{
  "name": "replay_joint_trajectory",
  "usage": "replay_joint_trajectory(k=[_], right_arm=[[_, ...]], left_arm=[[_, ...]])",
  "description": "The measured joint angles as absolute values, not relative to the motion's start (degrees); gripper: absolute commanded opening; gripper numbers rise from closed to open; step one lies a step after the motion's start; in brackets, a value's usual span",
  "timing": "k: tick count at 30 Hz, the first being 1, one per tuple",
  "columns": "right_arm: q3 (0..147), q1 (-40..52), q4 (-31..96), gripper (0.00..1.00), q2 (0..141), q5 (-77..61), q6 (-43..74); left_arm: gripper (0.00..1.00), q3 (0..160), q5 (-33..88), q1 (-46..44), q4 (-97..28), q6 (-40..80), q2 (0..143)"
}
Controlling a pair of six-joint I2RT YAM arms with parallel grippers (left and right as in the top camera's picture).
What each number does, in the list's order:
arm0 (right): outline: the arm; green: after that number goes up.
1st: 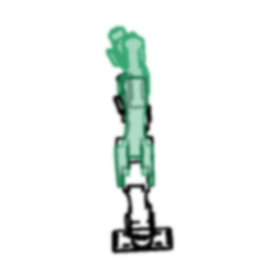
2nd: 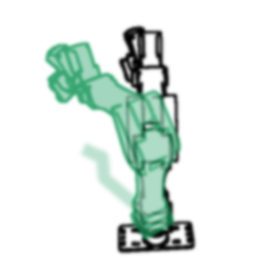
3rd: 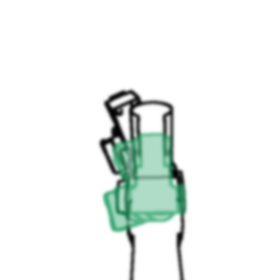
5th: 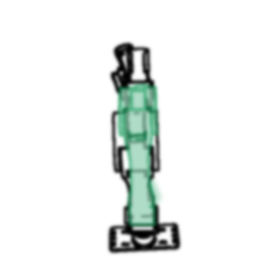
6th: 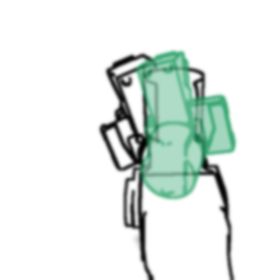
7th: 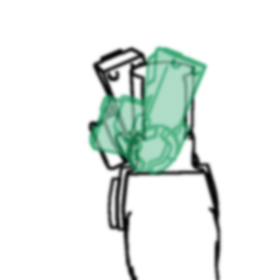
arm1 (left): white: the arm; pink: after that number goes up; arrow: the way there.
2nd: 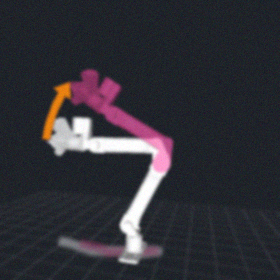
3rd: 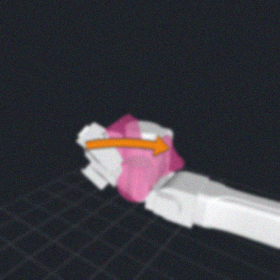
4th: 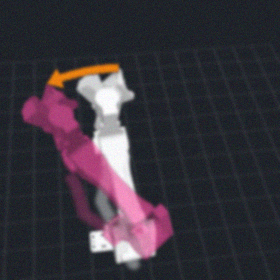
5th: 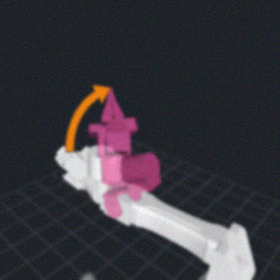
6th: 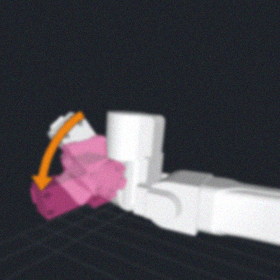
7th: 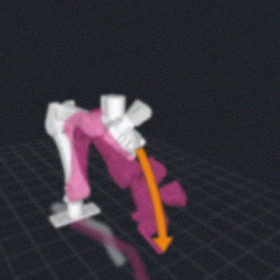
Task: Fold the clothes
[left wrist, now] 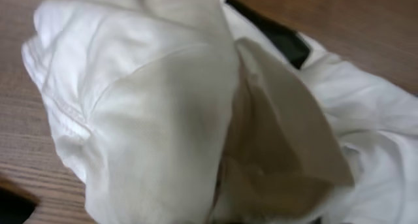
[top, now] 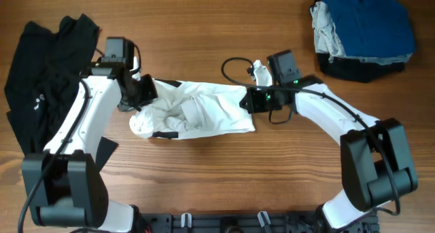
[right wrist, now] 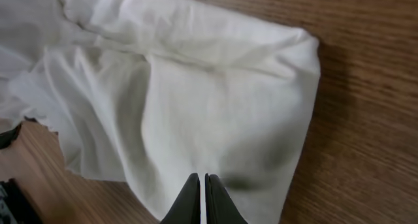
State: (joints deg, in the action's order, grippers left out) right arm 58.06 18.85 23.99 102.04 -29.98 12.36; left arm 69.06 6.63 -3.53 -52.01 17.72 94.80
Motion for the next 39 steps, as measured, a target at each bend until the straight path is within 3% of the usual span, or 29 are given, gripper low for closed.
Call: replay_joint_trajectory(k=[18,29,30,33,34,39], right_arm=[[57.2,16.3,19.2,0.04,105.6,-32.8,18.9],[67.1,-0.8,18.9,0.04,96.7,-48.4,21.1],[67.9,-2.2,18.7,0.04,95.2,-49.3,21.3],[69.9,-6.8,18.5,0.04,90.4,-51.9,22.1],[70.1,-7.7,18.5,0.04,89.5,-52.5,22.3],[70.1,-10.9,19.6,0.04,88.2,-54.9,22.7]], left_arm=[[0.04,74.2,14.0,-27.9,-43.7,25.3,93.6],[0.05,74.2,14.5,-35.2,-39.1,30.8,96.4],[0.17,74.2,14.5,-35.7,-38.5,31.0,96.4],[0.89,74.2,14.5,-36.8,-36.7,31.5,96.4],[1.0,74.2,14.7,-37.2,-36.0,31.9,96.4],[1.0,74.2,14.9,-39.9,-32.9,32.1,96.4]])
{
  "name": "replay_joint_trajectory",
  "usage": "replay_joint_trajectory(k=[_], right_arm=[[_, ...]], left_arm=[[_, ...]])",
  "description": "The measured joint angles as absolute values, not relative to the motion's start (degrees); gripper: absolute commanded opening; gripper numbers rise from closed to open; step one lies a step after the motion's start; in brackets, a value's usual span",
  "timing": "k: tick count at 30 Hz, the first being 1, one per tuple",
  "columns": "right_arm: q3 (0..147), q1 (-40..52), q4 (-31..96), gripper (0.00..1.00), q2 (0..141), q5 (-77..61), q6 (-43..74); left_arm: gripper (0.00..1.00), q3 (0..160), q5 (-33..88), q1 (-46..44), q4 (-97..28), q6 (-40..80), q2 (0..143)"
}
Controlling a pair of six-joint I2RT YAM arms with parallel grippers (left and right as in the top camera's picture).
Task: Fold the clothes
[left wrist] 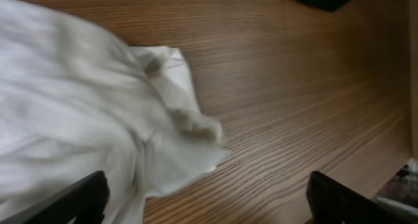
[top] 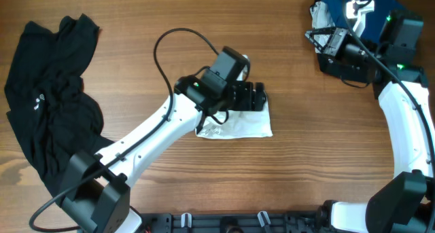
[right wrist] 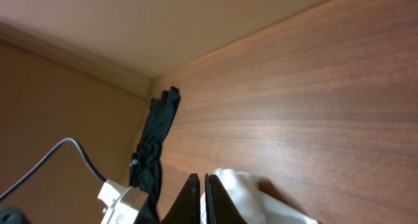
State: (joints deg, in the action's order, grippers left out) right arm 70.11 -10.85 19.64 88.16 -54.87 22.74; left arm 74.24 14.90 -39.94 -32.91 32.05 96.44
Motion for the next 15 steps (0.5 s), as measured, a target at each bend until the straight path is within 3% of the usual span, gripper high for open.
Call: replay_joint_trajectory(k=[6,10,15], right_arm=[[70.1,-11.0,22.3,0.04,88.2,-55.7,22.0],[70.1,-10.9,26.0,0.04,88.2,-55.6,20.1],[70.1,-7.0,34.4,0.06,88.2,-51.3,16.3]], left_arm=[[1.0,74.2,14.9,-39.5,-32.4,31.8,96.3],[1.0,74.3,15.0,-31.1,-33.8,31.6,92.7],[1.0,75.1,14.7,-14.4,-35.6,31.6,81.3]])
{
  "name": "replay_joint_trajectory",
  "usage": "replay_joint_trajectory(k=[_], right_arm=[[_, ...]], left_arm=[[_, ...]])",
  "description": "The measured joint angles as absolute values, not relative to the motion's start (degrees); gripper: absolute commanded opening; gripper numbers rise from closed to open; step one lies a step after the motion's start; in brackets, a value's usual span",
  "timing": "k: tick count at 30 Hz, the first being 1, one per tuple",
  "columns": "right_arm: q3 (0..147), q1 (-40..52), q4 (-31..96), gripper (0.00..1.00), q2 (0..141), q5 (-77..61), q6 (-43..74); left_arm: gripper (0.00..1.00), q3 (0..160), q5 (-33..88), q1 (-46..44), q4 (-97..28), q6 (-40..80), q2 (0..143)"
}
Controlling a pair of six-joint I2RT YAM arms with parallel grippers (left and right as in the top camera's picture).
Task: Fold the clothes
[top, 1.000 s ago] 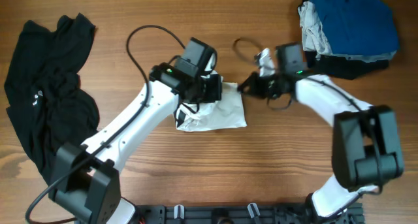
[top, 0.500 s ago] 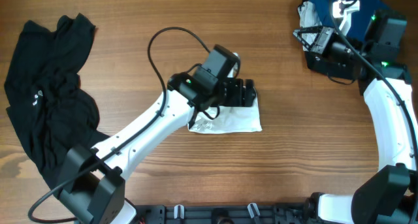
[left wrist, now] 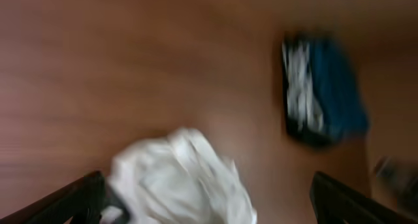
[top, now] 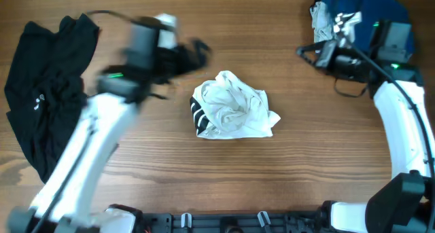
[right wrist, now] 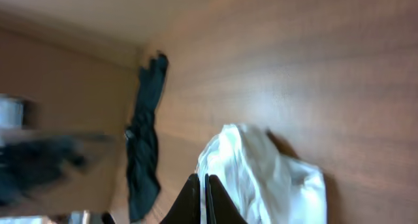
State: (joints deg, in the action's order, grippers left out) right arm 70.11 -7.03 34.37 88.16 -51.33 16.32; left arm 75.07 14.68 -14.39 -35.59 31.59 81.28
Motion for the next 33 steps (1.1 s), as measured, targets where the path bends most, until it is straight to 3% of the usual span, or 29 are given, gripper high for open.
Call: replay_joint_trajectory(k=[2,4,6,15,21,25,27,29,33], right_arm=[[70.1,-3.3,38.2,0.18,88.2,-48.3,14.7],[70.1,1.2,41.3,0.54,88.2,-44.9,13.3],[70.1,6.8,44.5,0.73,88.2,-40.3,12.7],[69.8,23.5,50.1,0.69,88.2,-22.5,14.3],[69.0,28.8,47.4,0.77,89.6,-17.9,15.8],[68.7,30.2,45.7,0.62,93.2,-17.0,15.8],[68.6,30.9,44.6,0.41,95.6,-16.6,16.0],[68.5,31.2,44.4,0.07,97.2,-16.4,16.4],[68.2,30.8,46.2,0.04,97.3,-15.4,16.6]], left_arm=[[1.0,75.8,14.4,-7.7,-37.7,31.6,77.5],[1.0,76.2,14.4,-2.1,-40.1,31.5,75.1],[1.0,76.3,14.3,2.7,-43.4,31.1,74.2],[1.0,76.2,12.6,12.6,-49.9,28.1,77.9],[1.0,76.2,11.1,12.8,-50.0,27.0,80.4],[1.0,76.2,9.2,12.8,-50.0,26.8,80.5],[1.0,76.2,8.6,12.8,-50.0,26.8,80.5],[1.0,76.2,8.2,12.8,-50.0,26.8,80.5],[1.0,76.2,7.7,12.8,-50.0,26.8,80.5]])
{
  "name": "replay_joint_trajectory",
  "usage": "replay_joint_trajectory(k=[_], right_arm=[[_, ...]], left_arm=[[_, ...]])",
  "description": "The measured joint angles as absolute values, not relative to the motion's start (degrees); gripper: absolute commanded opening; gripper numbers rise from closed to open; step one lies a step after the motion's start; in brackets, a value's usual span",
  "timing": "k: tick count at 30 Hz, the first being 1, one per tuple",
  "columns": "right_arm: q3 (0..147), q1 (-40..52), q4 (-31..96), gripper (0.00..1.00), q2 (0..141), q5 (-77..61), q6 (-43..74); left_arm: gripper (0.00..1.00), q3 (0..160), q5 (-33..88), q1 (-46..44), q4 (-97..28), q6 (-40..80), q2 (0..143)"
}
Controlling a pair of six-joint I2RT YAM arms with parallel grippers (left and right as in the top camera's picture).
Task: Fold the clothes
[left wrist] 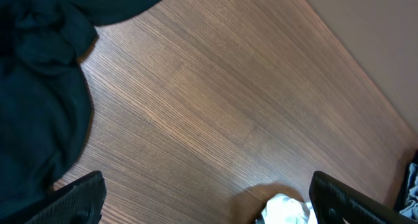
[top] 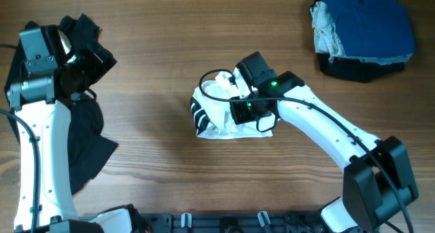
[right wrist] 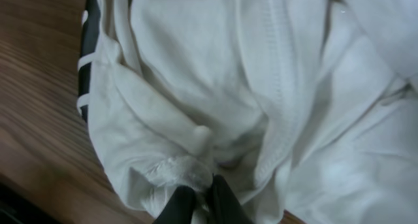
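Observation:
A crumpled white garment (top: 221,100) with a black striped edge lies mid-table. My right gripper (top: 239,113) is down on it. In the right wrist view the right gripper (right wrist: 201,199) is shut, pinching a fold of the white garment (right wrist: 215,74). A black garment (top: 81,134) sprawls at the far left. My left gripper (top: 87,64) hovers over its upper part. The left wrist view shows the left gripper (left wrist: 206,188) wide open with bare wood between its fingers, the black garment (left wrist: 39,93) on the left and the white garment (left wrist: 282,211) small at the bottom.
A stack of folded clothes (top: 363,29), blue on top, sits at the back right corner. The rig's rail (top: 224,223) runs along the table's front edge. Bare wood lies between the two garments.
My right gripper was up by the stack at the back right; now it is on the white garment, shut on a fold. My left gripper has gone from near the white garment to the black one.
First both grippers were on the white garment, spread long between them. Then it lay smaller under my open left gripper, with the right arm by the stack. Then it lay crumpled, free of both. Now the right gripper pinches it and the left is far left.

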State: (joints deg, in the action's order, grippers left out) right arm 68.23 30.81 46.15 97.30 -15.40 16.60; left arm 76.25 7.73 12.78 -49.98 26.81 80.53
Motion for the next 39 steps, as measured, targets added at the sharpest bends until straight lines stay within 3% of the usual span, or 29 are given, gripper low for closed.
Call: replay_joint_trajectory(k=[9,16,17,18,19,21,25,33,39], right_arm=[[68.2,28.0,58.1,0.04,91.2,-13.3,16.9],[56.6,28.0,55.5,0.04,90.8,-12.6,22.5],[53.9,28.0,54.1,0.08,90.8,-12.6,23.4],[51.9,28.0,53.4,0.32,90.8,-12.7,24.1],[49.9,28.0,52.9,0.43,90.8,-12.9,24.5],[47.8,27.9,52.8,0.52,90.8,-13.1,25.5],[47.8,27.8,52.7,0.54,90.8,-13.5,26.0],[63.3,27.3,57.1,0.54,90.0,-13.9,21.8],[66.9,27.3,52.4,0.53,88.9,-13.6,18.0]], left_arm=[[1.0,76.2,6.4,12.8,-50.2,26.8,80.6],[1.0,76.2,5.8,12.8,-50.6,26.8,80.6],[1.0,76.2,5.8,12.8,-50.6,26.8,80.6],[1.0,76.2,5.8,12.8,-50.7,26.8,80.6],[1.0,76.2,5.8,12.8,-50.7,26.8,80.6],[1.0,76.2,5.7,12.8,-50.7,26.7,80.6],[1.0,76.2,5.4,12.8,-50.7,26.6,80.6],[1.0,76.2,5.4,12.8,-50.9,25.5,80.6],[1.0,76.2,5.4,12.8,-51.1,25.3,80.6]])
